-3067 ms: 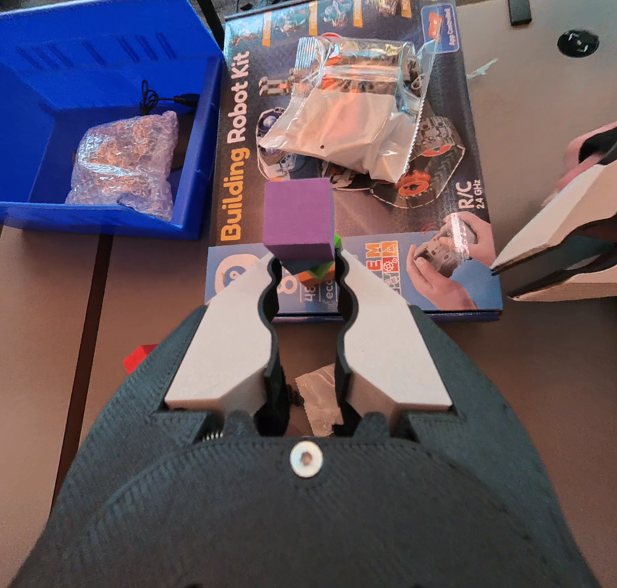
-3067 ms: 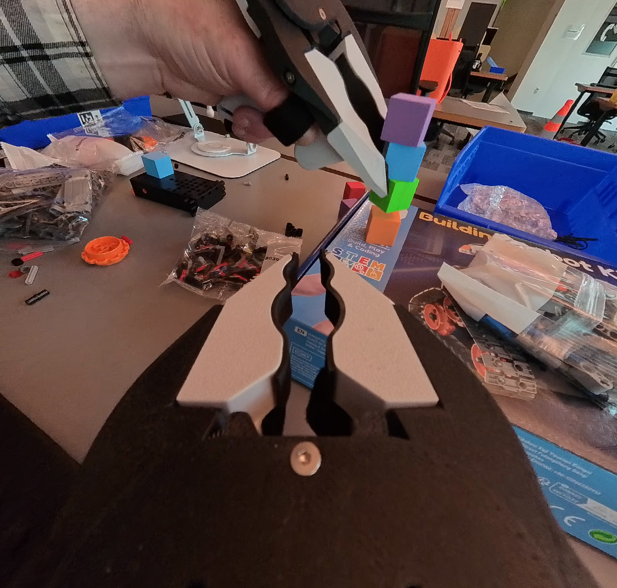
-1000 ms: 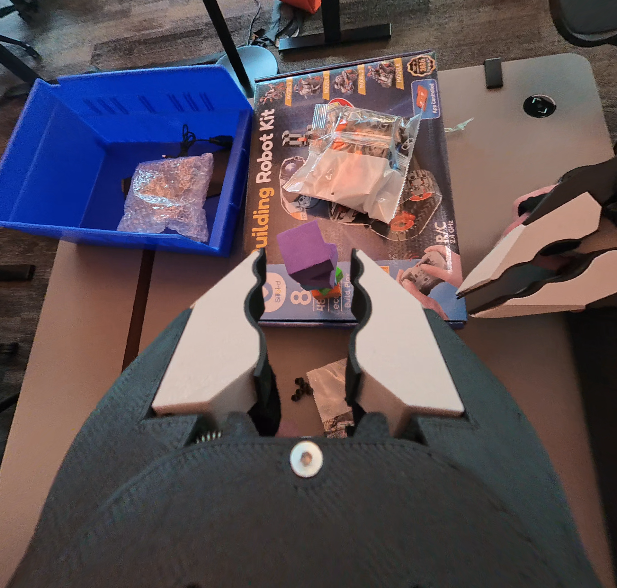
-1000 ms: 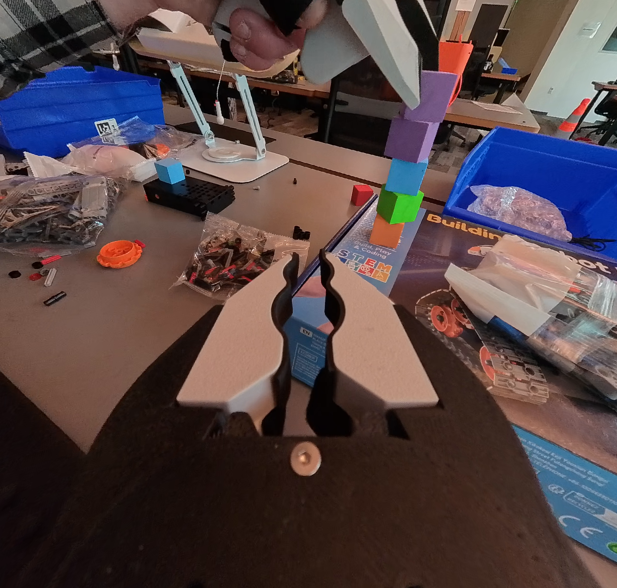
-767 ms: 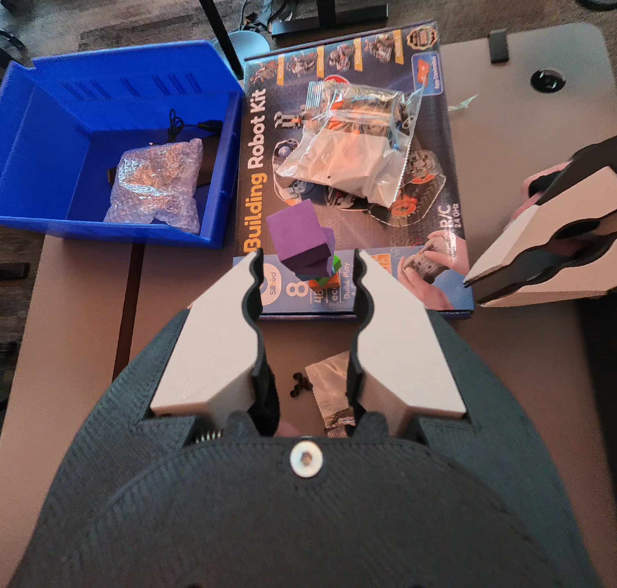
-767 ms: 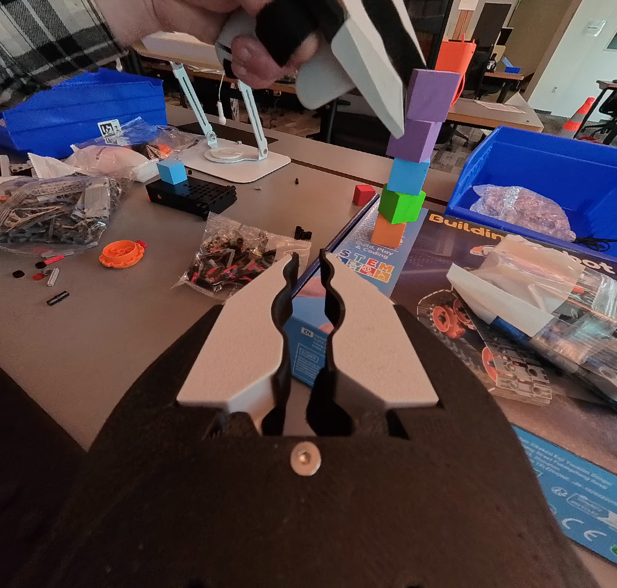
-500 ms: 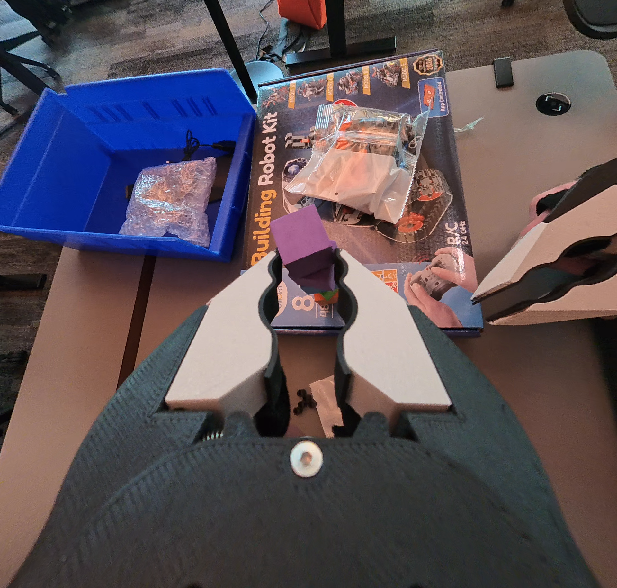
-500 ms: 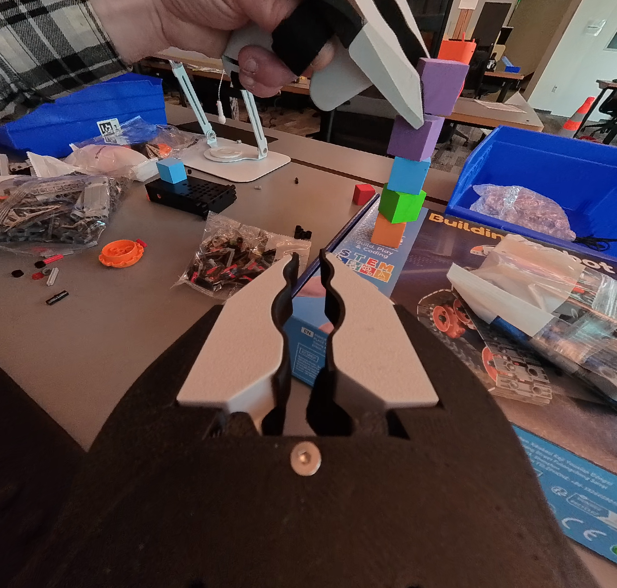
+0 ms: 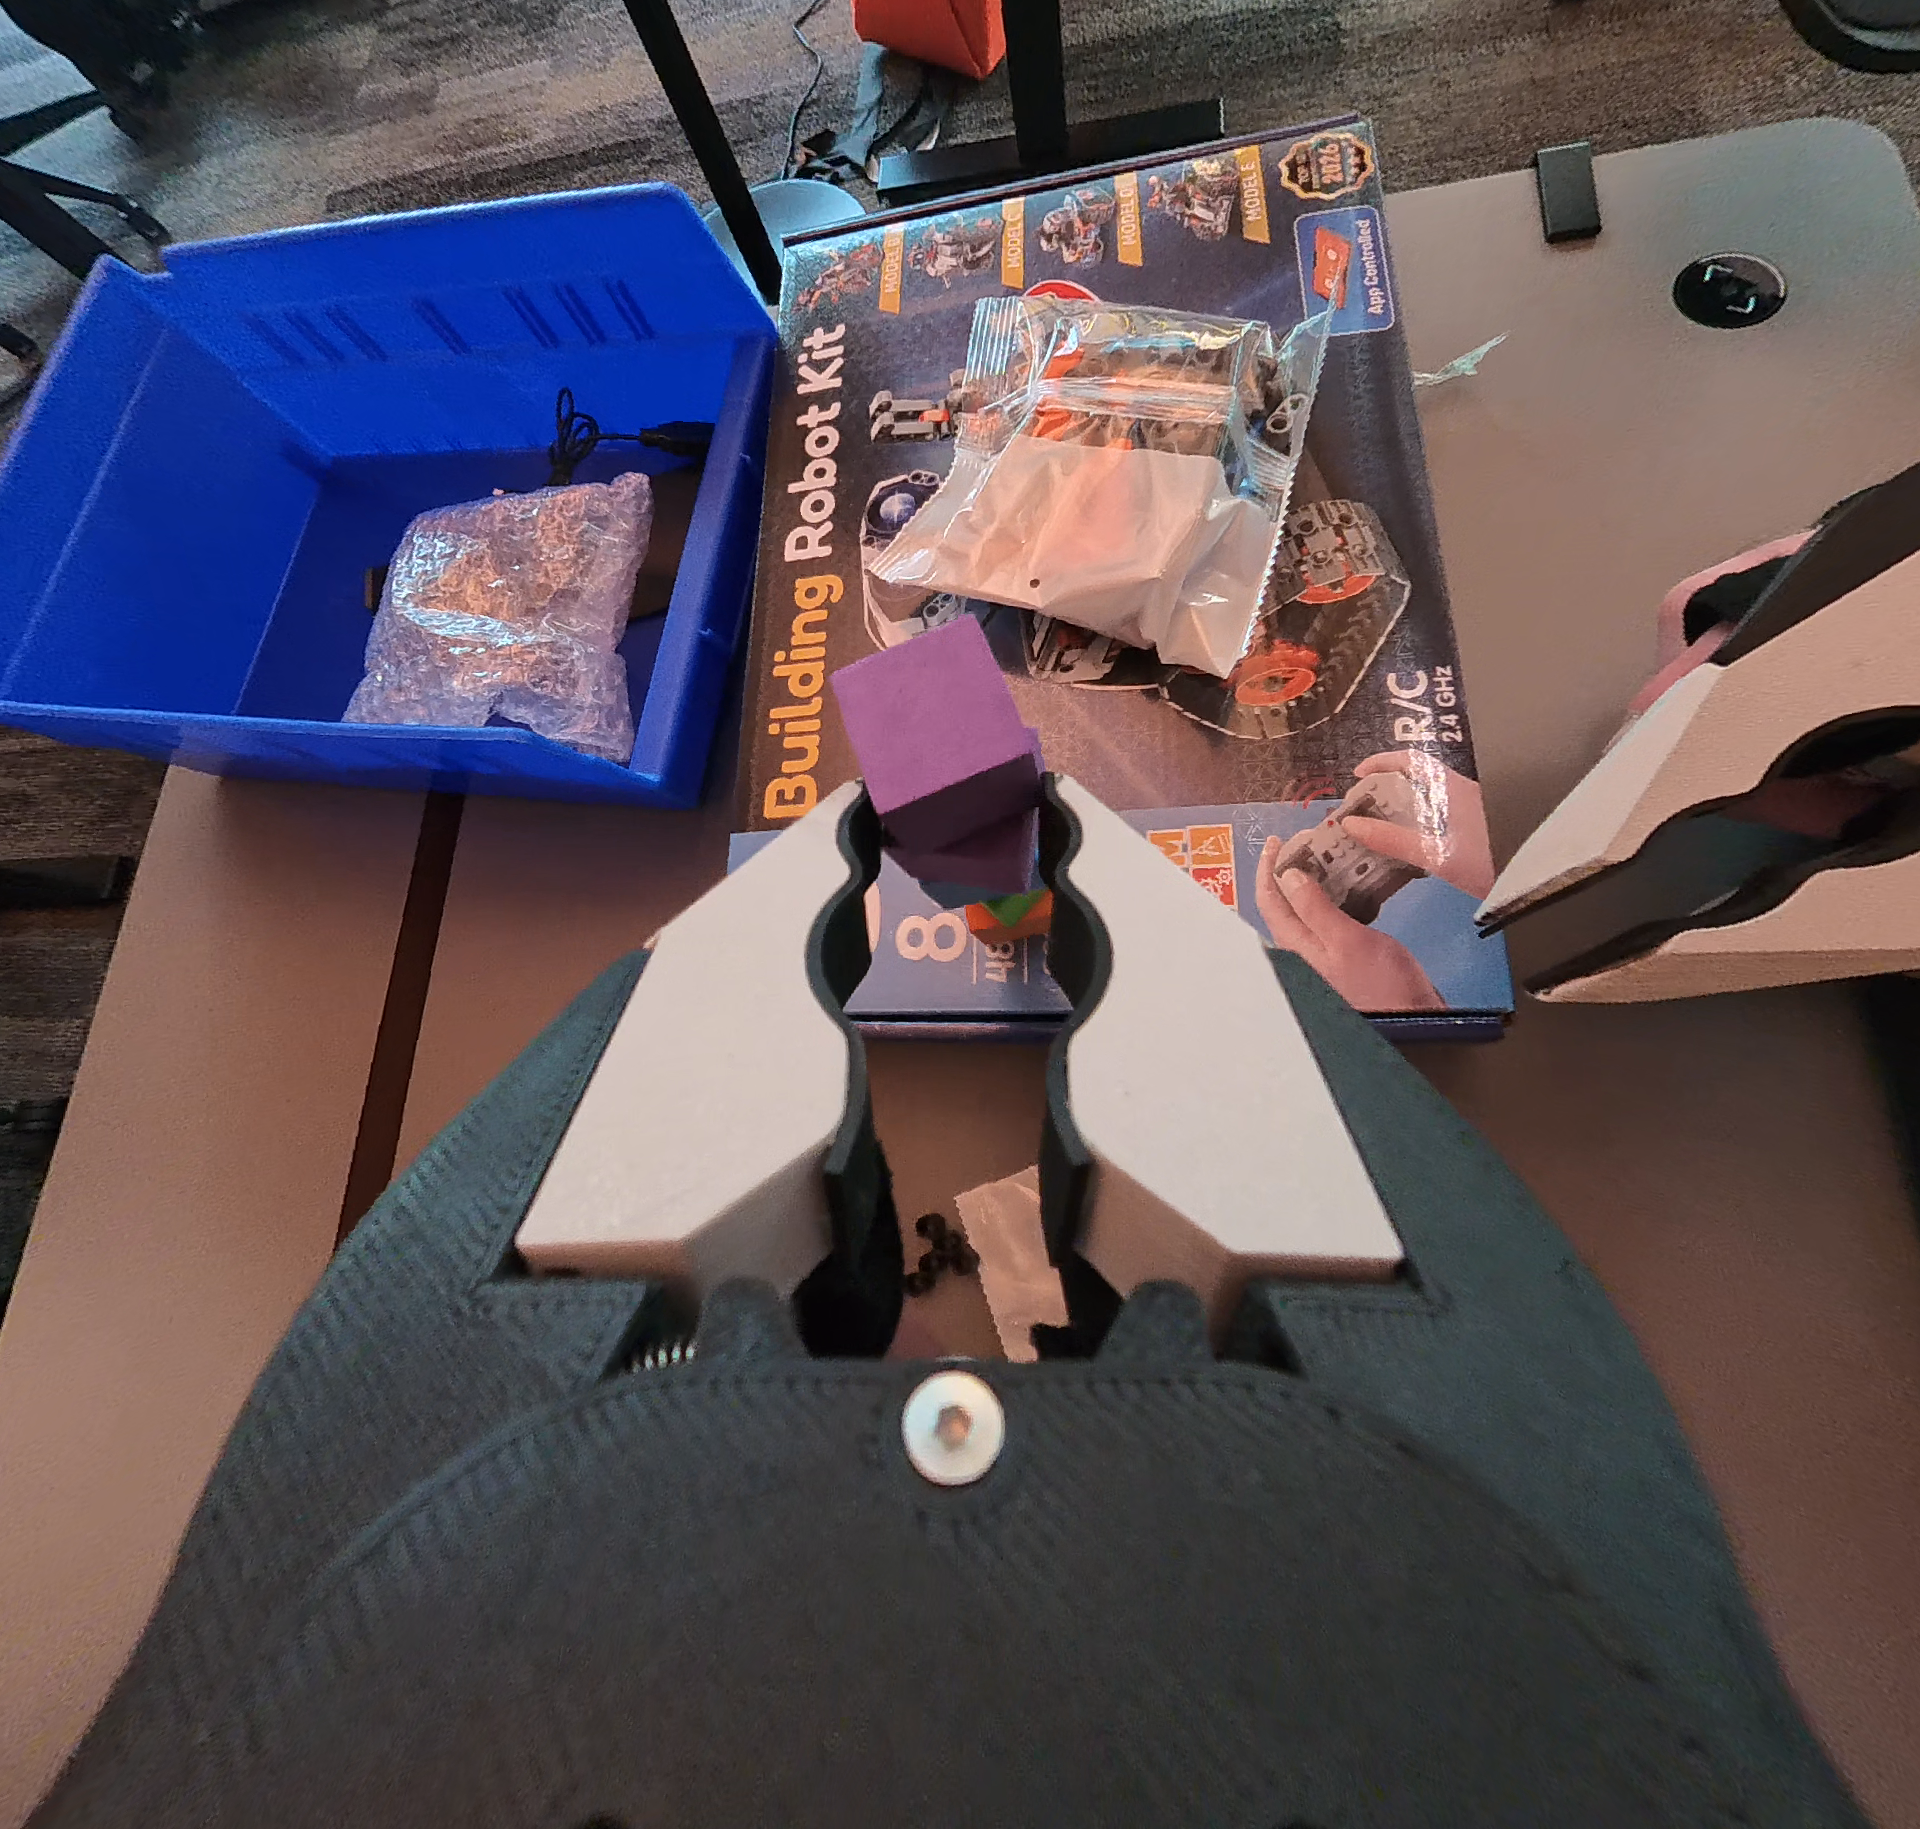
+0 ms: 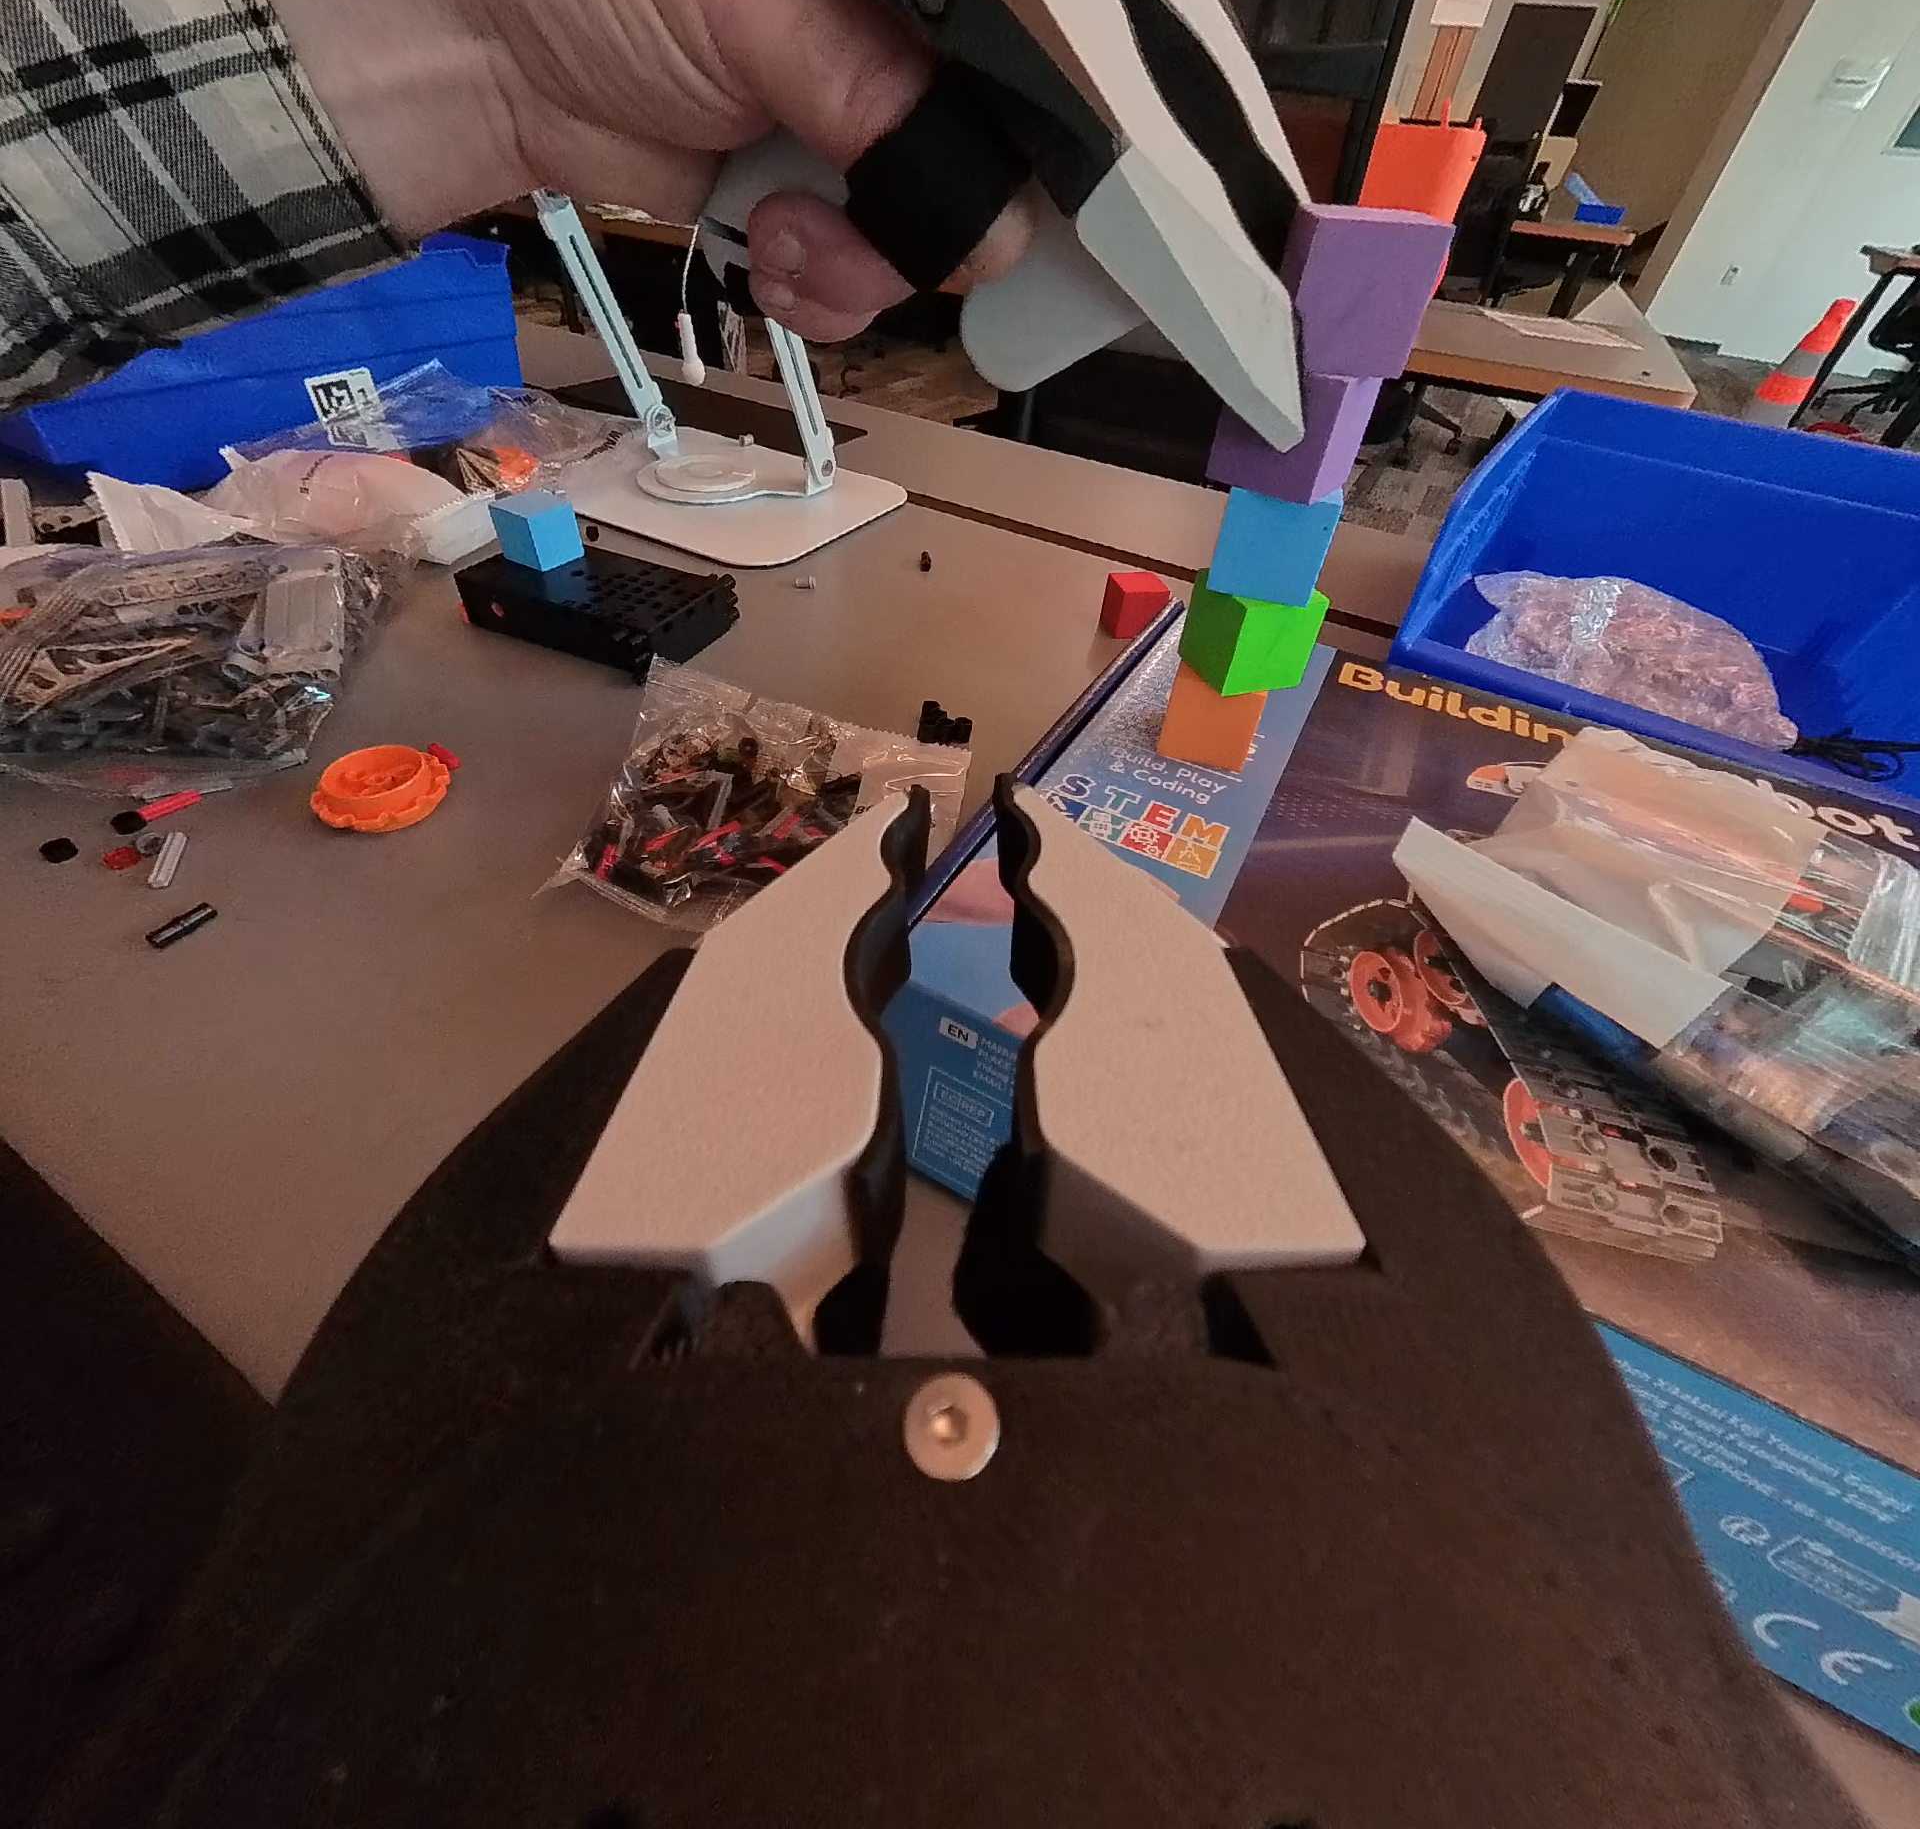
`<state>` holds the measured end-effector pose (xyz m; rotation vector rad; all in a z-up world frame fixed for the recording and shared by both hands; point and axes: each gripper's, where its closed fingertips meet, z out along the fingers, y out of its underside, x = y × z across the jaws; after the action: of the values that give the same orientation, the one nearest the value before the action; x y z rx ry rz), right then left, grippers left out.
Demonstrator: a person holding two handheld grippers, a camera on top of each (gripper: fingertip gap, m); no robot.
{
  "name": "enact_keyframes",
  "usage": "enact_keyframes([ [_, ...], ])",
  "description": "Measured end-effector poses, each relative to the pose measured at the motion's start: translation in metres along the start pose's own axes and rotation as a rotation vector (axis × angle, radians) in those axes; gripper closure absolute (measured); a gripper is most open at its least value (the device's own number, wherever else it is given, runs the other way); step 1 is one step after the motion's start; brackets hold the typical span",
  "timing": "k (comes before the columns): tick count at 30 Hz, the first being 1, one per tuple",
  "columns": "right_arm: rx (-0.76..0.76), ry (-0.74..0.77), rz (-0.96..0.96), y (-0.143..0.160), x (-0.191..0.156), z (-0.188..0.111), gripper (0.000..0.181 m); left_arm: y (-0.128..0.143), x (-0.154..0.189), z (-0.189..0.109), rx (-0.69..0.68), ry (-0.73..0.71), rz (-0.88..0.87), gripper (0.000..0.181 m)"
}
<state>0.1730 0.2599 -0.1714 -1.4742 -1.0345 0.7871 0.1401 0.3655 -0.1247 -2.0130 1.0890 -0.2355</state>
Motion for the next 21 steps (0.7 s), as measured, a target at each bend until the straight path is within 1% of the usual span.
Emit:
enact_keyframes([
  [5,0.003,0.0,0.002,-0.001,-0.001,0.0,0.17,-0.007,-0.004,-0.001,0.03,-0.024,-0.005,0.153],
  [10,0.002,-0.001,0.001,-0.001,-0.002,0.0,0.17,-0.002,0.0,0.005,0.016,-0.003,-0.02,0.152],
  [11,0.002,-0.002,0.002,-0.001,-0.002,0.0,0.17,0.0,0.0,0.005,0.01,0.001,-0.024,0.149],
  [13,0.003,-0.003,0.003,-0.002,-0.003,0.0,0.17,0.002,-0.001,0.005,0.004,-0.004,-0.028,0.134],
  [14,0.004,-0.003,0.002,-0.002,-0.003,0.0,0.17,0.002,-0.001,0.004,0.01,-0.001,-0.028,0.133],
  [18,0.008,-0.003,0.005,-0.003,-0.004,-0.001,0.17,-0.002,-0.006,-0.013,0.063,0.006,-0.035,0.122],
  [20,0.01,-0.005,0.008,-0.003,-0.004,-0.001,0.17,0.001,-0.018,-0.026,0.092,0.025,-0.097,0.123],
  [21,0.012,-0.007,0.009,-0.003,-0.004,-0.001,0.17,0.006,-0.033,-0.03,0.102,-0.002,-0.139,0.126],
])
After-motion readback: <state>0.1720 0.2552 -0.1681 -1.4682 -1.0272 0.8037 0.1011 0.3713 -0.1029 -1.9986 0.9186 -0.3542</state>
